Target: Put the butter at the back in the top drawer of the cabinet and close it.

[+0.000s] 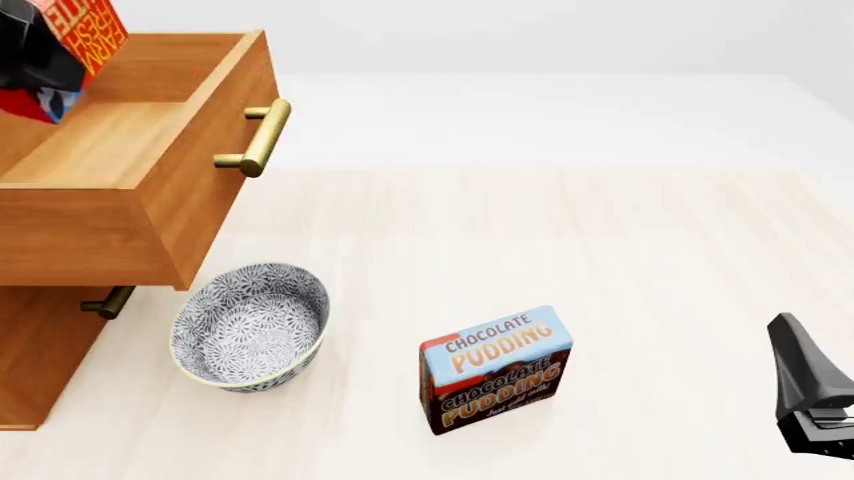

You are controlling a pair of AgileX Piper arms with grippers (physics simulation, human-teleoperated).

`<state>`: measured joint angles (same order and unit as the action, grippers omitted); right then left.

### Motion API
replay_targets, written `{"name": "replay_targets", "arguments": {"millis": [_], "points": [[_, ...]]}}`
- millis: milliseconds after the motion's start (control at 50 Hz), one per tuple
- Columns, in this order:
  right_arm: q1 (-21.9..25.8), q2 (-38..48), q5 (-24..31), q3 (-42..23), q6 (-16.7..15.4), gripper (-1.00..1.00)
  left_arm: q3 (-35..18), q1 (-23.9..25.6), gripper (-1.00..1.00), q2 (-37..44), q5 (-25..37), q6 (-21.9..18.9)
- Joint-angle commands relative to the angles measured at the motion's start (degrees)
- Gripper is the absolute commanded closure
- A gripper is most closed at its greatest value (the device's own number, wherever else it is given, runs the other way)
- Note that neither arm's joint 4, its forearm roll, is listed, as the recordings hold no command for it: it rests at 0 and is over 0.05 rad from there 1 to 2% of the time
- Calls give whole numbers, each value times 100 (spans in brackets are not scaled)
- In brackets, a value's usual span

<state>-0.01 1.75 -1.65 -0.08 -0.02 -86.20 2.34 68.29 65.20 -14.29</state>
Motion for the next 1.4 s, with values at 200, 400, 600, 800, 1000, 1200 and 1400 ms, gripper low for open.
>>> {"name": "replay_targets", "arguments": {"millis": [200,400,600,800,1000,1200,1400], "points": [[0,3,-1,0,0,-100,213,-128,100,187,-292,41],[0,0,0,0,-1,-100,321,-250,100,258,-383,62],[-1,-1,0,0,0,-100,491,-373,100,287,-485,47],[-1,0,0,0,2,-100,600,-449,100,331,-559,74],[-1,-2,1,0,-4,-100,645,-483,100,430,-648,93],[0,-1,1,0,-1,-100,651,-508,100,491,-668,162],[1,1,-1,0,-1,-100,758,-591,100,497,-795,131]]}}
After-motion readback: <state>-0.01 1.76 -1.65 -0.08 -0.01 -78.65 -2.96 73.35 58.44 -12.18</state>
